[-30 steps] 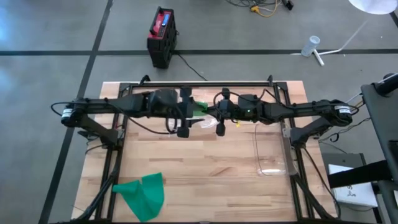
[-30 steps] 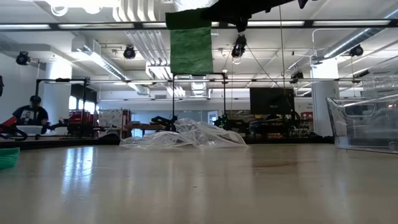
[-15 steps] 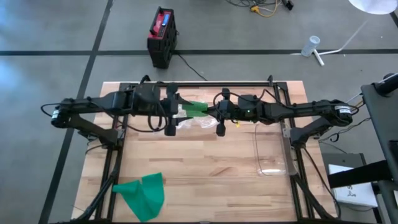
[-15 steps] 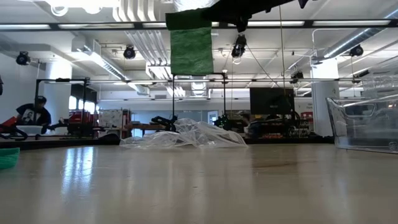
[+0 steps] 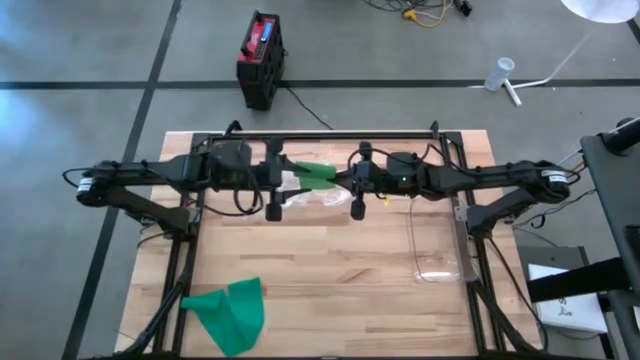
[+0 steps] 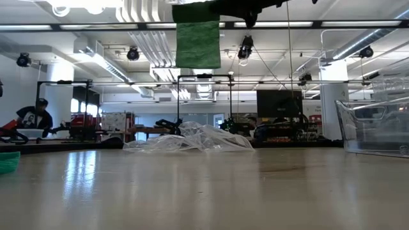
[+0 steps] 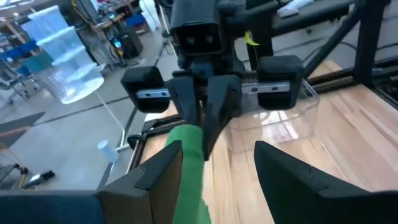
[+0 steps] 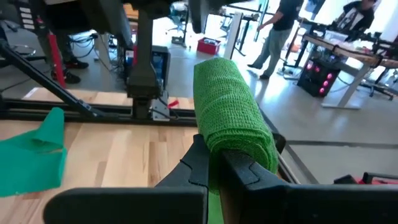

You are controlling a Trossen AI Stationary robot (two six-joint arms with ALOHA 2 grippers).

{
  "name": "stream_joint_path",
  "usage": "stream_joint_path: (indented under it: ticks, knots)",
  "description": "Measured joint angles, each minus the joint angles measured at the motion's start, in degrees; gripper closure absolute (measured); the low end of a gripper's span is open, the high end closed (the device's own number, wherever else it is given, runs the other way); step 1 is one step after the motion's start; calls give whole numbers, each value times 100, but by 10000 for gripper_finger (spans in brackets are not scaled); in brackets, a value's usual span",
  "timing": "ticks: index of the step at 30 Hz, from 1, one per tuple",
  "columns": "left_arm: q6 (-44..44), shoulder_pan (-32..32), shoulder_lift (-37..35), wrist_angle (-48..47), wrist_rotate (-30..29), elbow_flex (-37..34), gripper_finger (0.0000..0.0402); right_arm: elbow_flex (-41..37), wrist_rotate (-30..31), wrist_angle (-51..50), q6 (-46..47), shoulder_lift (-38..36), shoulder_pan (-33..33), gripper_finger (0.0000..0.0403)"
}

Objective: Roll bandage
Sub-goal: Roll the green bandage

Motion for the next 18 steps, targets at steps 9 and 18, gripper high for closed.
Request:
stream_joint_path:
  ticks: [9,18]
  knots:
    - [-391,63,-23,1446,-318,-884,200,-2,8,-380,82,-35,65,400]
    - [-393,63,339,1561,-356,-953,223,-2,4,-489,-124,-40,214,400]
